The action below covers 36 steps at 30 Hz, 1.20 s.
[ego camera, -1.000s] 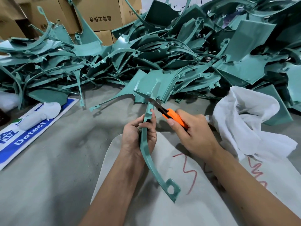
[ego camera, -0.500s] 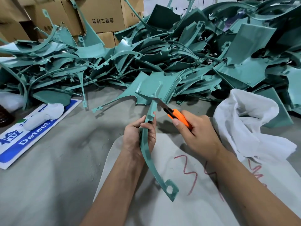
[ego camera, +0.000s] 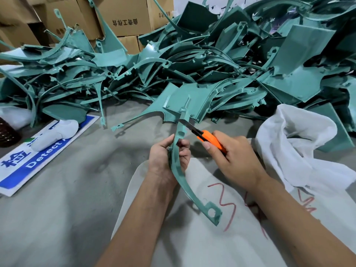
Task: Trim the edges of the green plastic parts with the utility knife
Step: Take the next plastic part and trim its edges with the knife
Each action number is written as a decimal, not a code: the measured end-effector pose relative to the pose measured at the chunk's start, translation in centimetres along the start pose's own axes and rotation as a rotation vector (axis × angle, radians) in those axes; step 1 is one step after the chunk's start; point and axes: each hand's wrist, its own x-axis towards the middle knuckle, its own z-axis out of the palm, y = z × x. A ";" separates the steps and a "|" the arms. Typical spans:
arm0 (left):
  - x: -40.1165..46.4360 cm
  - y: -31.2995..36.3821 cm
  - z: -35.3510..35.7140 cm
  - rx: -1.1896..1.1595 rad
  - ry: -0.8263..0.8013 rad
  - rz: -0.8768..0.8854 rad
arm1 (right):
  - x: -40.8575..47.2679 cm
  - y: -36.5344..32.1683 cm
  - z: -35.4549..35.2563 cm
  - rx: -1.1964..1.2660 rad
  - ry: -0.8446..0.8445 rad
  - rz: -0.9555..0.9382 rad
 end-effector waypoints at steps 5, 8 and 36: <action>0.0 0.2 0.0 -0.001 -0.012 -0.008 | -0.1 0.3 -0.7 0.047 -0.046 -0.047; 0.0 0.0 0.1 0.011 -0.010 -0.028 | 0.0 0.4 -1.2 0.051 -0.024 -0.064; -1.3 -0.8 1.4 0.256 -0.101 -0.013 | 0.1 0.0 -0.3 -0.035 0.122 0.072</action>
